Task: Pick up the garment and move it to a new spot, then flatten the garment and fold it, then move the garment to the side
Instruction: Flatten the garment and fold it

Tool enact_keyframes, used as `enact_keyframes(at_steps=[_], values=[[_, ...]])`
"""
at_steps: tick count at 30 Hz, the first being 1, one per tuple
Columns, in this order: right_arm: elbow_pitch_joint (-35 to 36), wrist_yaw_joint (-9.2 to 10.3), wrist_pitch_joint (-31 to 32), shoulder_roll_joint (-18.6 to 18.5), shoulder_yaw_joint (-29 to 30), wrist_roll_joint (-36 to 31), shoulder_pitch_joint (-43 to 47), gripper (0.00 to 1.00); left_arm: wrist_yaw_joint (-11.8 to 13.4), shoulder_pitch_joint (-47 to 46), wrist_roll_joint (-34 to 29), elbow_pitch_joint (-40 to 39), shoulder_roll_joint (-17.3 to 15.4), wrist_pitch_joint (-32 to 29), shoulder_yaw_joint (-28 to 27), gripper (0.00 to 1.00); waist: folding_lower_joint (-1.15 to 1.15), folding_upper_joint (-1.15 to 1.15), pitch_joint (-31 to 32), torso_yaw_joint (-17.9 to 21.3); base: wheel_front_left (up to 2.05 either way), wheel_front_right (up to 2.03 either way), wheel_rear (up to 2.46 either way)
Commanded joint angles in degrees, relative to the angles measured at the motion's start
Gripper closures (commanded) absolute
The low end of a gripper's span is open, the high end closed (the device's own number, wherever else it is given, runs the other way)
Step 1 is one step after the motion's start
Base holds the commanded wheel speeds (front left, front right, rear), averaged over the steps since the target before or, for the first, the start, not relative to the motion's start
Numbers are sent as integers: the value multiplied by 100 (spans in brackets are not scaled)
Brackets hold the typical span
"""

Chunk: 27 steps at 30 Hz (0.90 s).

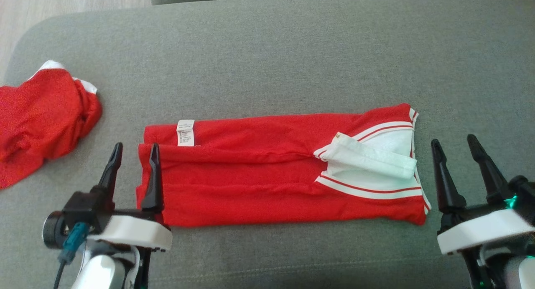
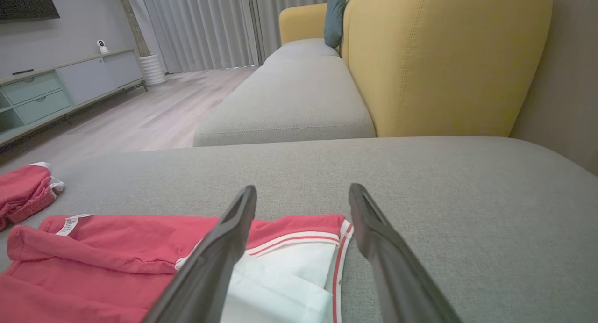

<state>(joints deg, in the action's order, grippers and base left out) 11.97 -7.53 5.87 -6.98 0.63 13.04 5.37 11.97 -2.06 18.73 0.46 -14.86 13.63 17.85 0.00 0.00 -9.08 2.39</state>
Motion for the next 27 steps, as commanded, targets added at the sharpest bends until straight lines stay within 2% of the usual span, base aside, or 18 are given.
enact_keyframes(at_steps=[1,14,23,27], values=[[162,4,-49,-32,-124,-35,-199,0,51,-122,-63,-218,-95,-26,-206,0,0,0,-4,-8,0,0,0],[-190,4,-1,-49,-109,-39,-282,0,61,-247,-77,-252,-111,-85,-115,0,0,0,-162,-120,0,0,0],[-1705,4,262,-342,-110,83,-863,0,-57,-663,-137,-205,12,-18,74,0,0,0,-625,-367,0,0,0],[-2206,4,653,-325,-165,211,-1073,0,-122,-816,-151,-138,41,17,122,0,0,0,-749,-456,0,0,0]])
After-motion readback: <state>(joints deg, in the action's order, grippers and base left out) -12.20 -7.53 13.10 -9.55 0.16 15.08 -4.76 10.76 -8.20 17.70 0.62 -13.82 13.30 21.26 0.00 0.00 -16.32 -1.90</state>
